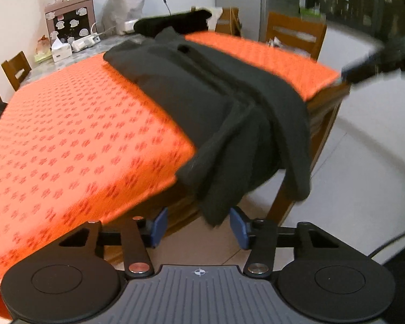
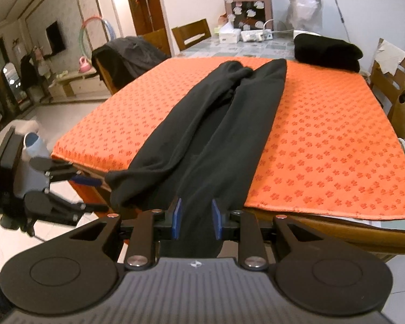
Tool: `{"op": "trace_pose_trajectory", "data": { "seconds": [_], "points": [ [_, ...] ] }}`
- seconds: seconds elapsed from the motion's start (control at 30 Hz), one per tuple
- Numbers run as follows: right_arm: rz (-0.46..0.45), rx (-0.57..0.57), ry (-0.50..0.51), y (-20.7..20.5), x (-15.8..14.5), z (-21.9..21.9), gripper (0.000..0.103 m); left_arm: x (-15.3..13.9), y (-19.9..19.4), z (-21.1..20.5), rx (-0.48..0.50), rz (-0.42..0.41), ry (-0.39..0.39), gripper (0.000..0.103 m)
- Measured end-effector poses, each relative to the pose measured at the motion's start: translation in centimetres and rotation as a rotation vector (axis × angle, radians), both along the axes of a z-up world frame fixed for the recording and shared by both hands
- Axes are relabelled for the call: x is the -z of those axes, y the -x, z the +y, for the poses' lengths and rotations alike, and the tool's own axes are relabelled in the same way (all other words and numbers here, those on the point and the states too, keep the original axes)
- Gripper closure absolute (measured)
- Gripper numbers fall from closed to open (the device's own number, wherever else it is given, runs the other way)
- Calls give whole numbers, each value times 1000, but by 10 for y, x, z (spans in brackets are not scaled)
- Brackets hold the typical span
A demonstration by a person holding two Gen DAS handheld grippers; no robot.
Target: Fold clothes
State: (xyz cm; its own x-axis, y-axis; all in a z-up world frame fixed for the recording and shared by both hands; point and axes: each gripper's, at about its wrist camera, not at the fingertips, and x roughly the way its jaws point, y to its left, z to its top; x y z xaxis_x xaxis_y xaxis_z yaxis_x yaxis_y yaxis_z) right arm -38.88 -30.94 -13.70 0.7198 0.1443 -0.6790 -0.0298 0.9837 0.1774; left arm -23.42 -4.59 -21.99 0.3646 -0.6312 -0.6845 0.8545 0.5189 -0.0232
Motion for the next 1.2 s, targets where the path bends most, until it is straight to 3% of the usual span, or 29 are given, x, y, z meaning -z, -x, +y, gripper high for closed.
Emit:
{"op": "trace_pose_trajectory", "data": {
  "seconds": [0.17,0.23,0.37,0.47,0.7,1.03,1.2],
  "points": [
    [12,2,9,4,2,1,75,-10,-7,1,-84,26,99,50],
    [12,8,9,6,2,-1,75,-10,-7,-3,-93,12,102,51],
    [16,17,9,9,5,-5,75,-10,-7,-12,-76,-2,76,85],
    [15,17,12,9,6,-7,75,-14,0,-14,-65,-22,72,91],
    [14,21,8,11,8,-12,75,-25,41,-16,-17,21,109,92],
    [24,18,7,8,13,-17,75,22,61,-55,-20,105,49,92],
    [30,17,9,7,16,-22,75,31,66,-58,-17,149,34,91]
  ]
}}
